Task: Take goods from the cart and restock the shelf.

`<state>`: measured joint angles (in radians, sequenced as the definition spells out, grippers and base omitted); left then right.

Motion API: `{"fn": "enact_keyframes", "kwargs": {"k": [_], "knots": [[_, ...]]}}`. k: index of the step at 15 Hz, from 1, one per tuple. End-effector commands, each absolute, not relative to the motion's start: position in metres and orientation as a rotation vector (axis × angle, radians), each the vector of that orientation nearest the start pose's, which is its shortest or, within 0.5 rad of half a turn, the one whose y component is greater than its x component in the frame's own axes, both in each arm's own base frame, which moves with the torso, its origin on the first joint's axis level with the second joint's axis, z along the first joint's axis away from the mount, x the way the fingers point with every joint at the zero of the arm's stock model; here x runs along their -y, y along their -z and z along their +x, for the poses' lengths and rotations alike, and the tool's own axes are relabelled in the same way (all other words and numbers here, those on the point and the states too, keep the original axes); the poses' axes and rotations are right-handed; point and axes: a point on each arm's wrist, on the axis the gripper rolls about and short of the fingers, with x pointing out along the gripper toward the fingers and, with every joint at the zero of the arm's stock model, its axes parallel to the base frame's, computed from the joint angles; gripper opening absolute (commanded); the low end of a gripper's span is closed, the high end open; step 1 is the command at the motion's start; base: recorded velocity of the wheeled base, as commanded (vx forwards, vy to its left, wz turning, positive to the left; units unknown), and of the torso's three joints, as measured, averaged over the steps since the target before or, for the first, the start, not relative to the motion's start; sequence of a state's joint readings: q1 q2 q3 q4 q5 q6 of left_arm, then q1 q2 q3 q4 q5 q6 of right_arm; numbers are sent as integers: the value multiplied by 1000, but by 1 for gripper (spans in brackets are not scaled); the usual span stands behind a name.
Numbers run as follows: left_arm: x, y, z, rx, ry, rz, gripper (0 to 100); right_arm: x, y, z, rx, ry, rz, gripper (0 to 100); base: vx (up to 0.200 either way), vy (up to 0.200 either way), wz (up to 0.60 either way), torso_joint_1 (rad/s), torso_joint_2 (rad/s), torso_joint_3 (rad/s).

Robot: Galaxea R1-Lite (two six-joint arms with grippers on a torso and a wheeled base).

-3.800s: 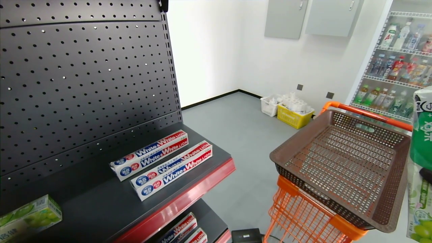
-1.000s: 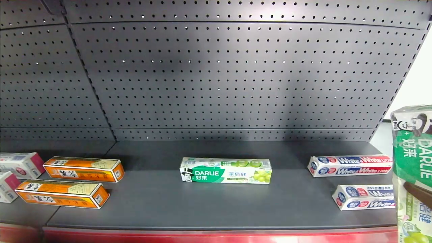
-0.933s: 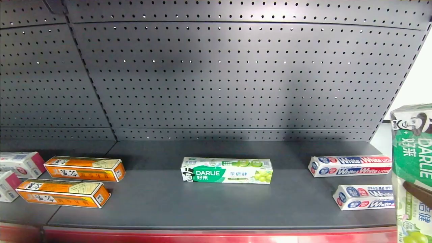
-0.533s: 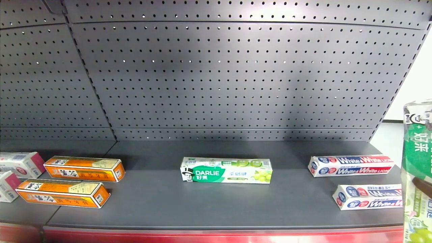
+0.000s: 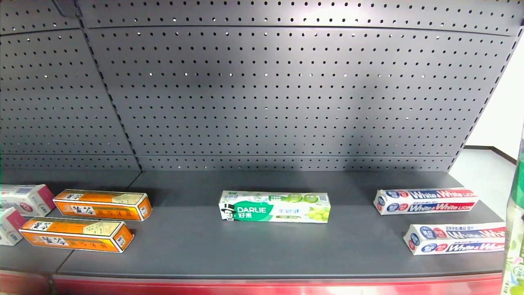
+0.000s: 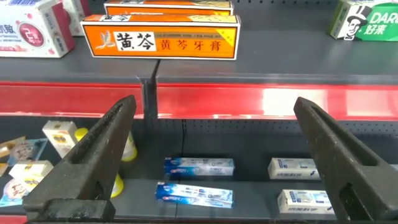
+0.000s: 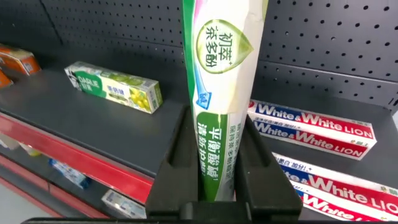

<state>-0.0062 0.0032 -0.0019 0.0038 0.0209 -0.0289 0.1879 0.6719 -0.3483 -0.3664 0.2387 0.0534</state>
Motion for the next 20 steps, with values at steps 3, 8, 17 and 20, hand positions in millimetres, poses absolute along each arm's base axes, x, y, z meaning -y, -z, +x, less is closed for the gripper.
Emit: {"fn": "enact_keyframes", "kwargs": {"k": [3,8,17,20], "knots": [[-1,-76,-23,-6,-9,-26,100,-12,-205,36,27,-423,52,0,0,0,0,0,0,0],[2,-127,-20,-7,117,38,100,-9,-201,27,13,-372,44,0,0,0,0,0,0,0],[30,-226,79,-217,478,125,100,-23,-199,46,-87,-588,-1,0,0,0,0,0,0,0],[48,-221,121,-226,509,132,100,-28,-199,56,-125,-614,-22,0,0,0,0,0,0,0]]}}
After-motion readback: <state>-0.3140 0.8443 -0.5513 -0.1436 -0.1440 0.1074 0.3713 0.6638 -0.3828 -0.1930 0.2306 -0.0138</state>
